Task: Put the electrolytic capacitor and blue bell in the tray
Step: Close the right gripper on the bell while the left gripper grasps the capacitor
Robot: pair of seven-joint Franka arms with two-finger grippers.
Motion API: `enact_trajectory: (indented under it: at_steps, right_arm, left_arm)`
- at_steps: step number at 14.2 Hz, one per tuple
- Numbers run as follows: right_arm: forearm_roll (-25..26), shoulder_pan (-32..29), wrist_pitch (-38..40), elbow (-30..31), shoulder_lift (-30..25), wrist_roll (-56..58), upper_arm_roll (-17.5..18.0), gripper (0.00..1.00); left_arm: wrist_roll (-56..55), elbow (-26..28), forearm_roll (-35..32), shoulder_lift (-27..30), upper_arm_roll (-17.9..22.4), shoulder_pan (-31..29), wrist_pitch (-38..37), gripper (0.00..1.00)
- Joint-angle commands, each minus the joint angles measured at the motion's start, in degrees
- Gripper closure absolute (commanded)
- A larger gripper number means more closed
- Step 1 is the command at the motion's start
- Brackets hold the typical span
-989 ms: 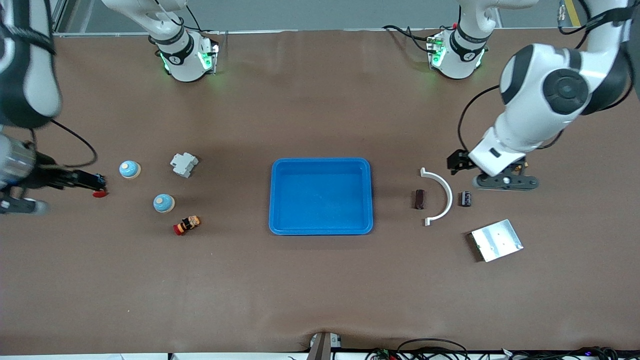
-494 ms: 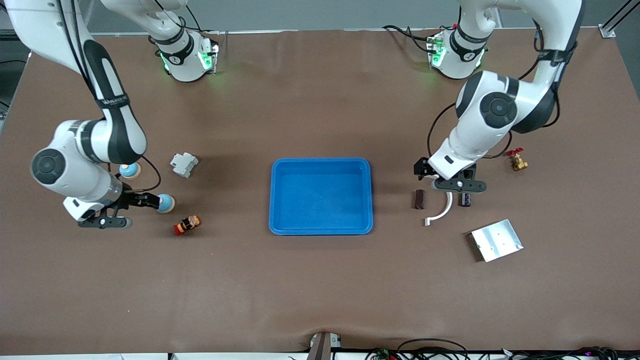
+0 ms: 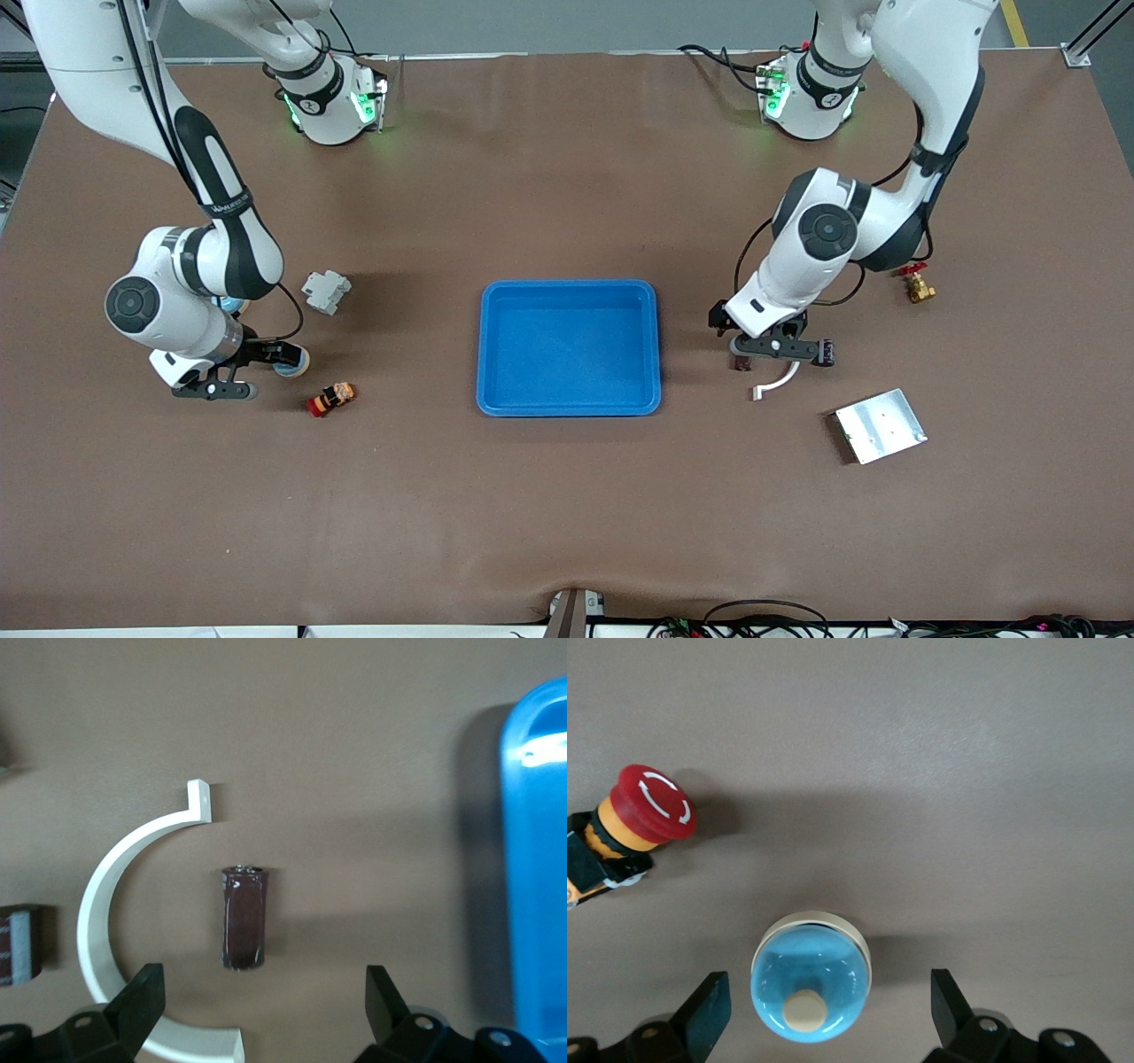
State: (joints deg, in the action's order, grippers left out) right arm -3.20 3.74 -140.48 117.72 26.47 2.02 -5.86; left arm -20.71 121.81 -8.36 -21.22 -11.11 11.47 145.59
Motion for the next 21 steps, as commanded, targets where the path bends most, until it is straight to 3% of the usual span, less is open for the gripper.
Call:
enact_trajectory:
  at_steps: [1, 8, 15, 16, 18, 19, 21]
  right_arm:
    - [-4.35, 2.23, -0.50, -0.04, 0.87, -0.27, 0.24, 0.00]
    - [-3.58, 1.71, -1.29, -0.04, 2.10, 0.61, 0.06, 0.00]
    - [-2.87, 1.36, -5.15, 1.37, 3.24, 0.88, -0.02, 0.00]
    - [-2.69, 1.27, -5.15, 1.37, 3.33, 0.88, -0.02, 0.00]
    - [-2.69, 1.27, -4.80, 1.19, 3.24, 0.88, -0.02, 0.00]
    - [-2.69, 1.10, -4.72, 1.28, 3.24, 0.88, -0.02, 0.00]
    - [-2.69, 1.01, -4.72, 1.28, 3.24, 0.88, -0.02, 0.00]
  left_arm:
    - [-2.05, -2.19, -3.67, -3.11, -0.06, -0.30, 0.92, 0.00]
    - [-2.06, -2.99, -4.64, -8.30, 0.82, -0.66, 6.54, 0.00]
    - [-2.32, -3.86, -6.05, -10.15, 1.17, -0.74, 6.64, 0.03]
    - [-3.71, -3.86, -6.05, -10.07, 1.61, -0.74, 6.64, 0.22]
    - [-6.35, -3.86, -6.14, -9.98, 1.61, -0.57, 6.64, 0.82]
    - [-6.36, -3.78, -6.23, -9.98, 1.61, -0.48, 6.64, 1.00]
    - [-6.36, -3.78, -6.32, -9.98, 1.70, -0.48, 6.64, 1.00]
